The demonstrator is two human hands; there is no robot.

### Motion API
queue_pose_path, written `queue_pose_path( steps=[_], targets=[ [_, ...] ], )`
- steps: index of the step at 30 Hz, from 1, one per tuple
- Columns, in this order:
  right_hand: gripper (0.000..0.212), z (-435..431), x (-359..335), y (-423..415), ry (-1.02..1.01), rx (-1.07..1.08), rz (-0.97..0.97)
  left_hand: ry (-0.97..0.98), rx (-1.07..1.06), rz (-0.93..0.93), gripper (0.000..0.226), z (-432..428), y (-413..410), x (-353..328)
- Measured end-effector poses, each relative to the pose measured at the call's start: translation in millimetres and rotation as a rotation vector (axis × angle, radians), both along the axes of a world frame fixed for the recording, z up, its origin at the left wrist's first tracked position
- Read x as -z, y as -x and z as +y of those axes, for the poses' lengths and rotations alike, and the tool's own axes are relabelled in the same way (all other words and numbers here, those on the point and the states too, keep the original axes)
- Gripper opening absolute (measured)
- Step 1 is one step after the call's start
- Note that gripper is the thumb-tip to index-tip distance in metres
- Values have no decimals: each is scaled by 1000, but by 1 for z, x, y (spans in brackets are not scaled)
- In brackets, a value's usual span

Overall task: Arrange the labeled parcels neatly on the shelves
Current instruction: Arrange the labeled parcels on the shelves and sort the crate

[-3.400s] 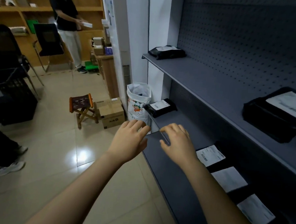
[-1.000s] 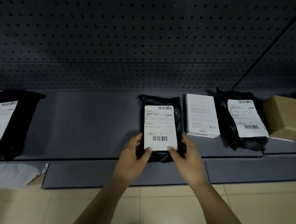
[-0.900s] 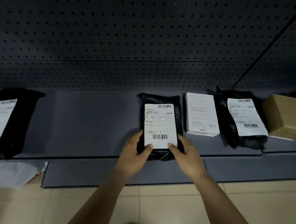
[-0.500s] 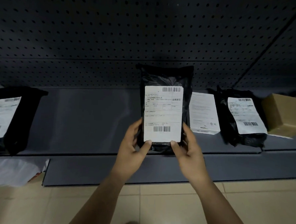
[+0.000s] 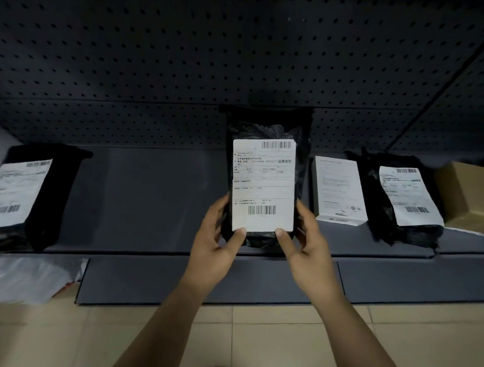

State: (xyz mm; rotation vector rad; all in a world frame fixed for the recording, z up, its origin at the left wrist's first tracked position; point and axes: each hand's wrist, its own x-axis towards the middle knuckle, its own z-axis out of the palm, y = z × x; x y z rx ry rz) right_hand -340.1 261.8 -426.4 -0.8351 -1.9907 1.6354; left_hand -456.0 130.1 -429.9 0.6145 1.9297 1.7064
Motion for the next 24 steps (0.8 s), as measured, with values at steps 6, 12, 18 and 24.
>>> queue_pose_path(
  steps=[6,12,18,24],
  targets=[
    [58,5,12,25,9,-88,-190,131,-38,-44,55,-4,17,18],
    [57,5,27,44,55,-91,-263,261,-6,-21,52,-6,31,27],
    [50,12,26,39,15,-27,-280,386,-70,235,53,-5,33,32],
    [41,51,-3,5,-172,-10,-295,372,-75,642,42,16,14,6]
  ],
)
